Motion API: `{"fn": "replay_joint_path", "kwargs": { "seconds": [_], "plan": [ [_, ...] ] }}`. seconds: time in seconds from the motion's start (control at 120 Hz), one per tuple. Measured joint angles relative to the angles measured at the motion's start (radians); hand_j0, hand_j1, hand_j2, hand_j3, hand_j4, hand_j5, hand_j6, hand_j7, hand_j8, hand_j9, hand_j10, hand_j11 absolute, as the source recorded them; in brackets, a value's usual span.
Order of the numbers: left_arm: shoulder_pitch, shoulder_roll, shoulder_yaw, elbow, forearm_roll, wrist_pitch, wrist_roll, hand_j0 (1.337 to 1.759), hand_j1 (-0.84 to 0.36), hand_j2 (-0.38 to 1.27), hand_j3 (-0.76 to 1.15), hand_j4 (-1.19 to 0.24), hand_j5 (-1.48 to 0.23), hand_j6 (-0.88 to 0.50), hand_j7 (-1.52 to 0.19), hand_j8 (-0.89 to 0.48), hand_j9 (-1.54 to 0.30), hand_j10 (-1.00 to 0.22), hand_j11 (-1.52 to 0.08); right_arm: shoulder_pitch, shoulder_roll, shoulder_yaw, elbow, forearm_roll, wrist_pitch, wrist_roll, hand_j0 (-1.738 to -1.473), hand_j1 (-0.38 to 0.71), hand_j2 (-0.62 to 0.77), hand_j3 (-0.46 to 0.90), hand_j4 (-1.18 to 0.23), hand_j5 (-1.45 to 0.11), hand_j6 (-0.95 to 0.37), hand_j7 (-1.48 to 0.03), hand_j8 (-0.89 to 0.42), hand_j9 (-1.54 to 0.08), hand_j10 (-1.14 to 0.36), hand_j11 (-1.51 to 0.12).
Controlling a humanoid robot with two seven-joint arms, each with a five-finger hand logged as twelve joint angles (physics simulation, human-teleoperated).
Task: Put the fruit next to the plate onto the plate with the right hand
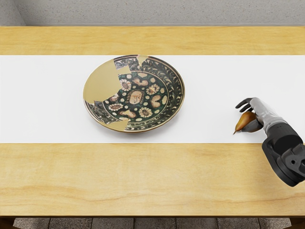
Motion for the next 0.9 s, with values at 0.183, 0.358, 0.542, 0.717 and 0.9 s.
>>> {"fn": "replay_joint_path", "kwargs": {
  "seconds": [0.183,0.358,0.542,0.717,0.9],
  "plan": [
    [0.000,0.000,0.000,0.000,0.000,0.000,0.000,1.658,0.33,0.00,0.00,-0.02,-0.02,-0.02,-0.02,-0.02,-0.02,-0.02,-0.02,0.015,0.003,0.004,0.000,0.018,0.001,0.001,-1.657,0.18,0.17,0.00,-0.54,-0.70,-0.54,-0.70,-0.42,-0.70,-0.48,-0.71],
    [0.000,0.000,0.000,0.000,0.000,0.000,0.000,1.658,0.33,0.00,0.00,-0.02,-0.02,-0.02,-0.02,-0.02,-0.02,-0.02,-0.02,0.044,0.018,0.012,-0.002,0.067,-0.004,0.002,-1.657,0.19,0.27,0.00,-0.58,-0.77,-0.58,-0.76,-0.44,-0.77,-0.51,-0.78],
    [-0.001,0.000,0.000,0.000,0.000,0.000,0.000,1.658,0.33,0.00,0.00,-0.02,-0.02,-0.02,-0.02,-0.02,-0.02,-0.02,-0.02,0.084,0.029,0.024,-0.008,0.125,-0.012,0.002,-1.657,0.20,0.34,0.00,-0.60,-0.81,-0.61,-0.80,-0.46,-0.81,-0.53,-0.82],
    [-0.002,0.000,0.000,0.000,0.000,0.000,0.000,1.658,0.33,0.00,0.00,-0.02,-0.02,-0.02,-0.02,-0.02,-0.02,-0.02,-0.02,0.095,0.060,0.081,-0.010,0.144,-0.014,0.002,-1.657,0.20,0.37,0.00,-0.61,-0.83,-0.62,-0.82,-0.45,-0.83,-0.53,-0.84],
    [-0.002,0.000,0.000,0.000,0.000,0.000,0.000,1.658,0.33,0.00,0.00,-0.02,-0.02,-0.02,-0.02,-0.02,-0.02,-0.02,-0.02,0.120,0.107,0.155,-0.010,0.159,-0.005,0.002,-1.658,0.22,0.39,0.00,-0.61,-0.85,-0.63,-0.82,-0.44,-0.83,-0.52,-0.84]
  ]
}}
